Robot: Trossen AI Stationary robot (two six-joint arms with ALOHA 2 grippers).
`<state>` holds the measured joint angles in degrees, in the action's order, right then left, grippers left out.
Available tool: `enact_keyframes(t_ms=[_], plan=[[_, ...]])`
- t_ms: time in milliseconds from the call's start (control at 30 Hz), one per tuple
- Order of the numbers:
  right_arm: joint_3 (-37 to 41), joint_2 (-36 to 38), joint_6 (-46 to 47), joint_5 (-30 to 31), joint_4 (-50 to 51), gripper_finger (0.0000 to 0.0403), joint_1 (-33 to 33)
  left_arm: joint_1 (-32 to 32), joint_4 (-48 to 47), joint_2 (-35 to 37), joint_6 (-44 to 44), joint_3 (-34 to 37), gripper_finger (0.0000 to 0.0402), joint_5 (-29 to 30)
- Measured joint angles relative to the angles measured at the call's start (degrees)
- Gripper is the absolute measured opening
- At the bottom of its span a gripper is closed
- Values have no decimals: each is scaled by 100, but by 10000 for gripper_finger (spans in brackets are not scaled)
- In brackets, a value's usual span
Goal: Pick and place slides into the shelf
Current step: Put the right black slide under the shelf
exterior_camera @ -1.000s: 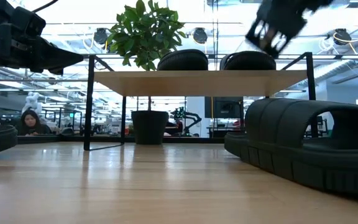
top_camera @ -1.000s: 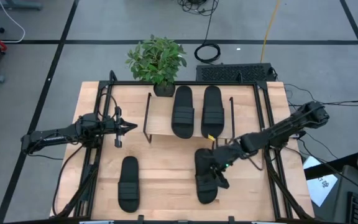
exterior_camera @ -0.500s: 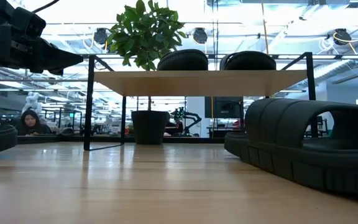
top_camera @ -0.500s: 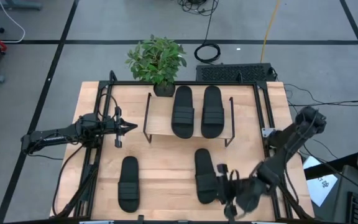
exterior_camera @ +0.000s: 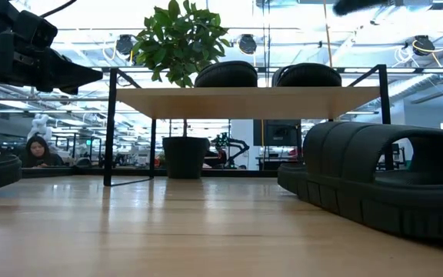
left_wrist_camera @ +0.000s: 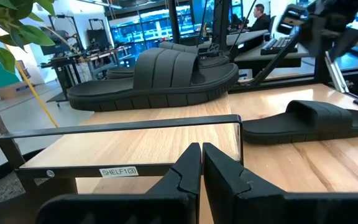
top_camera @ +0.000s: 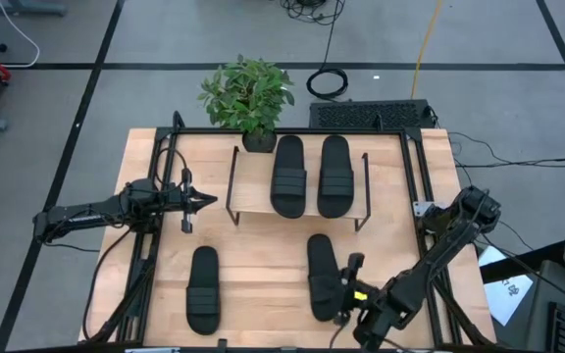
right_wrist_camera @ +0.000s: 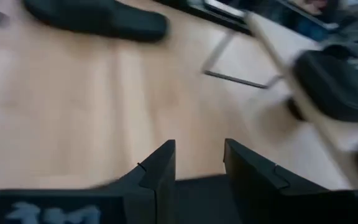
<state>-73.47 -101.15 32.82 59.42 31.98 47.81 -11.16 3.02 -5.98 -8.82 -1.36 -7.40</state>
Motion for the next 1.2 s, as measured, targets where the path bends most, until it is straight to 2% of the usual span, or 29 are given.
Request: enact_keyframes(t_ms=[133, 200, 333, 433, 533, 667, 767, 933, 1200], plan=[[0, -213, 179, 149, 685, 103, -129, 0, -35, 0, -7, 0, 24, 0], [4, -283, -53, -334, 714, 87, -235, 0, -75, 0, -28, 1, 24, 2], [4, -294, -567, -1713, 208, 63, -440, 0, -105, 0, -116, 1, 24, 11], [4, -241, -697, -2253, -363, 52, -553, 0, -120, 0, -138, 1, 24, 17], [2, -67, -662, -2511, -598, 42, -625, 0, -118, 0, -139, 1, 24, 15], [2, -9, -983, -2112, -670, 24, -467, 0, -118, 0, -108, 1, 24, 14], [4, -12, -1420, -1571, -807, 7, -202, 0, -116, -2, -91, 1, 24, 15], [-103, -15, -1509, -660, -889, 0, 150, 0, -116, 0, -70, 1, 24, 13], [-594, -150, -1393, -186, -894, 0, 492, 0, -122, -2, 3, 1, 24, 11]])
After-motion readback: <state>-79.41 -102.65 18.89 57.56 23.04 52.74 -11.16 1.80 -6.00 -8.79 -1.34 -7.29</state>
